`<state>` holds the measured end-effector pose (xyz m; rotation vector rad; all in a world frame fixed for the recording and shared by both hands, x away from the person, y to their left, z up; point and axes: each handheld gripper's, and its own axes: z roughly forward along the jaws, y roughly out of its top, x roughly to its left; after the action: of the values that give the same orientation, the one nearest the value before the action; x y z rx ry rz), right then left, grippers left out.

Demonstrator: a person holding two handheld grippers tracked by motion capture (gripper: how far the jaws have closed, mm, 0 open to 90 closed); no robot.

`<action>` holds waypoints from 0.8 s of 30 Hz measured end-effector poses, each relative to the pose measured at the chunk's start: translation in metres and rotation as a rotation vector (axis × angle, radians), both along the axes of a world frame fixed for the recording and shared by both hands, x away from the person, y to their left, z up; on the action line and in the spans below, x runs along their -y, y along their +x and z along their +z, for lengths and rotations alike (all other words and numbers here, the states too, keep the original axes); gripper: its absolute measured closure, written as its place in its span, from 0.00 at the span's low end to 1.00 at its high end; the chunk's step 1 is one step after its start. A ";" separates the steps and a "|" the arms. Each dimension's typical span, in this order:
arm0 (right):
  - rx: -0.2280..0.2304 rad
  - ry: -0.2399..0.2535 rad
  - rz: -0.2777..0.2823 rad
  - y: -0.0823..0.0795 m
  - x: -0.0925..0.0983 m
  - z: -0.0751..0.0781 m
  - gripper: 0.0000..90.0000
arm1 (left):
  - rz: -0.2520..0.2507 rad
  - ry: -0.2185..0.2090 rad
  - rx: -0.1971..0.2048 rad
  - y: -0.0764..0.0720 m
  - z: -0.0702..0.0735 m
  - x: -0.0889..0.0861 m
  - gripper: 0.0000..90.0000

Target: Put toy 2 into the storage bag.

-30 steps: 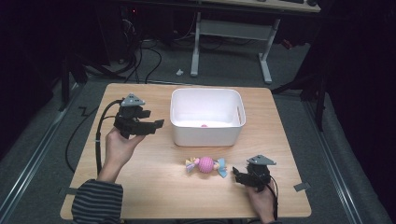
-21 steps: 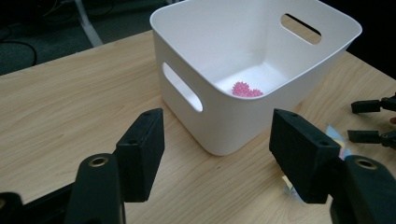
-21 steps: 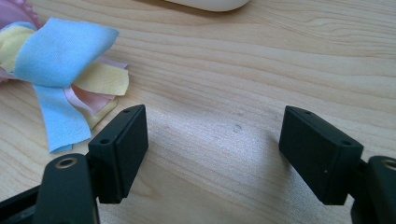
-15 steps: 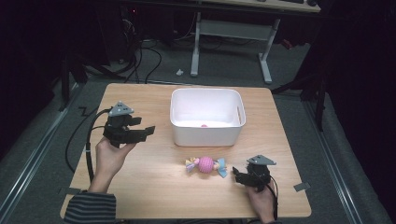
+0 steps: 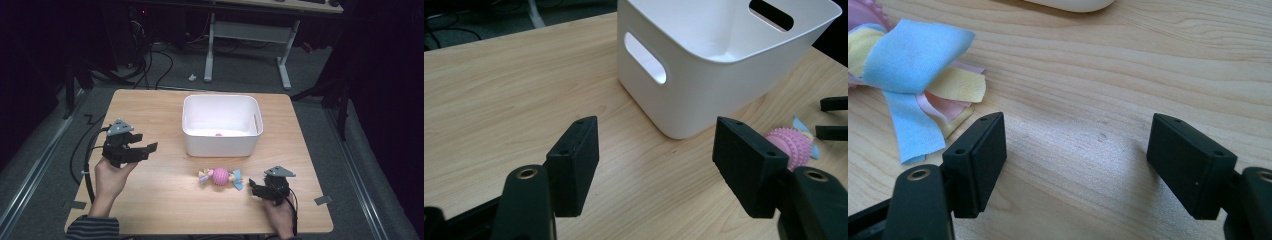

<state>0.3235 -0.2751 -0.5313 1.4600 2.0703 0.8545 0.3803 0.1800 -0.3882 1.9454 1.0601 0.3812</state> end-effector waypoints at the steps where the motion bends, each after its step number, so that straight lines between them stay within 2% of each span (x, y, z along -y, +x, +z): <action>1: 0.000 0.000 0.000 0.000 0.000 0.000 0.27 | 0.002 -0.004 -0.002 -0.001 -0.001 -0.001 0.39; 11: 0.000 0.000 -0.002 0.000 0.000 0.000 0.27 | 0.005 -0.026 -0.020 -0.007 -0.015 -0.007 0.39; 19: -0.001 0.000 -0.003 0.000 0.000 0.000 0.27 | 0.023 -0.009 -0.033 -0.013 -0.028 -0.011 0.39; 24: 0.000 0.000 -0.003 0.000 0.000 0.000 0.27 | 0.035 -0.029 -0.044 -0.016 -0.035 -0.015 0.39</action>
<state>0.3234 -0.2749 -0.5313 1.4630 2.0678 0.8532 0.3644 0.1948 -0.4229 1.9195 1.1233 0.3414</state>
